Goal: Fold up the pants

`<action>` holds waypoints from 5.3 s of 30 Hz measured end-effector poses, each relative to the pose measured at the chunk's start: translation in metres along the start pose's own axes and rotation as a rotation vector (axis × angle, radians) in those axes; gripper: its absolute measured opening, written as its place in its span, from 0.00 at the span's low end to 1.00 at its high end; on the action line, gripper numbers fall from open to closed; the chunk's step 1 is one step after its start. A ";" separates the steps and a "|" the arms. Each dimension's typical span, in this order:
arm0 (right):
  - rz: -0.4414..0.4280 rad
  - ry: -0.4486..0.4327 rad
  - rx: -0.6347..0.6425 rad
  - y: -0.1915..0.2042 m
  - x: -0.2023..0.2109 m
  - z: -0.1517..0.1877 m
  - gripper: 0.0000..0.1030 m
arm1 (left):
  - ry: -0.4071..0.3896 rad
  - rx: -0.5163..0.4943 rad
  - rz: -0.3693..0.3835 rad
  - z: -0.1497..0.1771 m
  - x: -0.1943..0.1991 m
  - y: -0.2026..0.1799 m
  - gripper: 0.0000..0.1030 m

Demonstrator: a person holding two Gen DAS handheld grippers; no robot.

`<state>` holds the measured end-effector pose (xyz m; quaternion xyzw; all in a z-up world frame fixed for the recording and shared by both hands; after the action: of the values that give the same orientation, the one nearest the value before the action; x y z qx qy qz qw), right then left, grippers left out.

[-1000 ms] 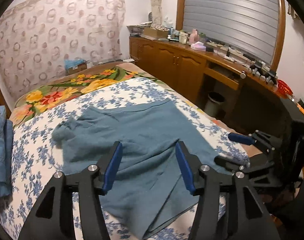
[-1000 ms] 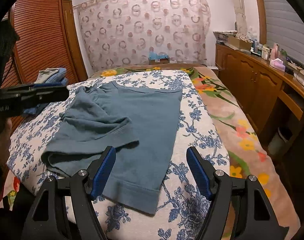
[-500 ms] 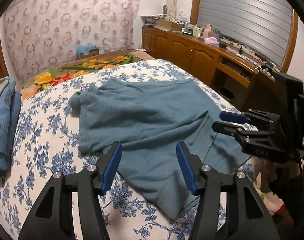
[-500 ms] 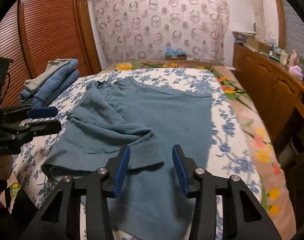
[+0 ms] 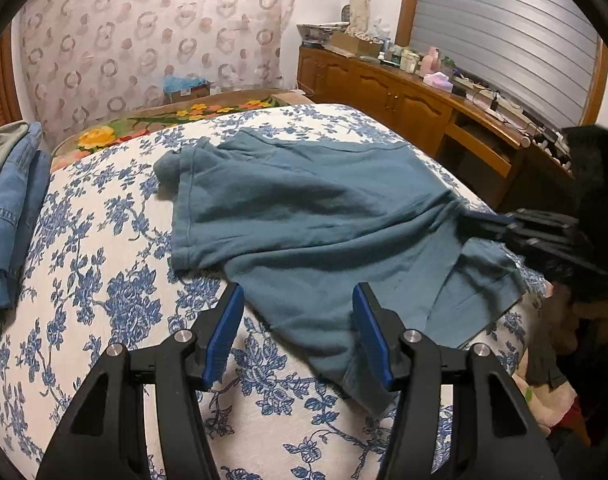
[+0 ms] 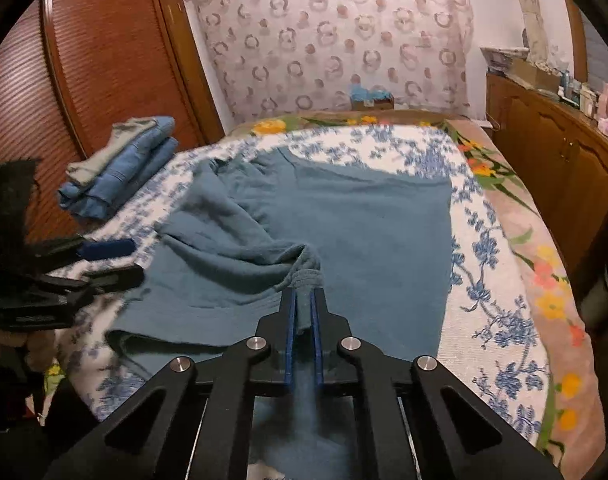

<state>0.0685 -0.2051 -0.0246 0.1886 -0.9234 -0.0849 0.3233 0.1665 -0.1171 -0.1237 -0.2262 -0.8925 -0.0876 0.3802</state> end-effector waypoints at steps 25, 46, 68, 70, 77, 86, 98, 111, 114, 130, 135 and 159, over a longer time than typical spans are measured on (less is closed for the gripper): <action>0.092 0.013 -0.042 -0.012 0.075 0.048 0.05 | -0.001 -0.005 0.014 -0.001 0.000 -0.009 0.56; 0.129 0.043 -0.069 -0.024 0.064 0.050 0.10 | -0.040 0.021 -0.016 -0.002 0.009 0.000 0.56; 0.035 0.016 0.099 0.027 -0.004 -0.003 0.33 | -0.115 0.041 -0.102 -0.015 0.034 0.038 0.56; 0.017 0.025 0.106 0.031 -0.015 -0.008 0.33 | -0.117 0.046 -0.108 -0.014 0.035 0.042 0.56; -0.027 0.057 0.148 0.047 -0.053 -0.022 0.33 | -0.115 0.068 -0.123 -0.009 0.036 0.055 0.56; -0.007 0.101 0.231 0.072 -0.094 -0.030 0.33 | -0.120 0.100 -0.143 -0.001 0.042 0.070 0.56; 0.064 0.145 0.337 0.092 -0.124 -0.033 0.13 | -0.109 0.118 -0.137 0.007 0.038 0.076 0.56; 0.035 0.031 0.211 0.053 -0.086 -0.064 0.04 | -0.094 0.094 -0.107 0.008 0.028 0.060 0.56; 0.007 0.033 0.158 0.043 -0.081 -0.068 0.04 | -0.089 0.086 -0.099 0.007 0.025 0.055 0.56; 0.179 -0.019 0.078 -0.033 -0.063 -0.097 0.03 | -0.079 0.044 -0.072 -0.004 0.013 0.034 0.56; 0.240 0.014 0.038 -0.063 -0.074 -0.101 0.03 | -0.069 0.037 -0.068 -0.003 0.010 0.031 0.56; 0.227 0.043 -0.022 -0.047 -0.035 -0.059 0.26 | -0.047 0.006 -0.038 0.000 0.001 0.009 0.56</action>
<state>0.1446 -0.2356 -0.0122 0.0812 -0.9306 -0.0539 0.3528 0.1697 -0.1091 -0.1231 -0.2100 -0.9056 -0.0866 0.3582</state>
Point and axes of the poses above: each gripper's, at about its wrist camera, not at the fingertips, and x roughly against the way its jaws point, y to its left, z to its underside, the point moved 6 cm from there along -x, roughly the way its jaws point, and after that the axes turned 7 degrees about -x, right-handed, at the moved point
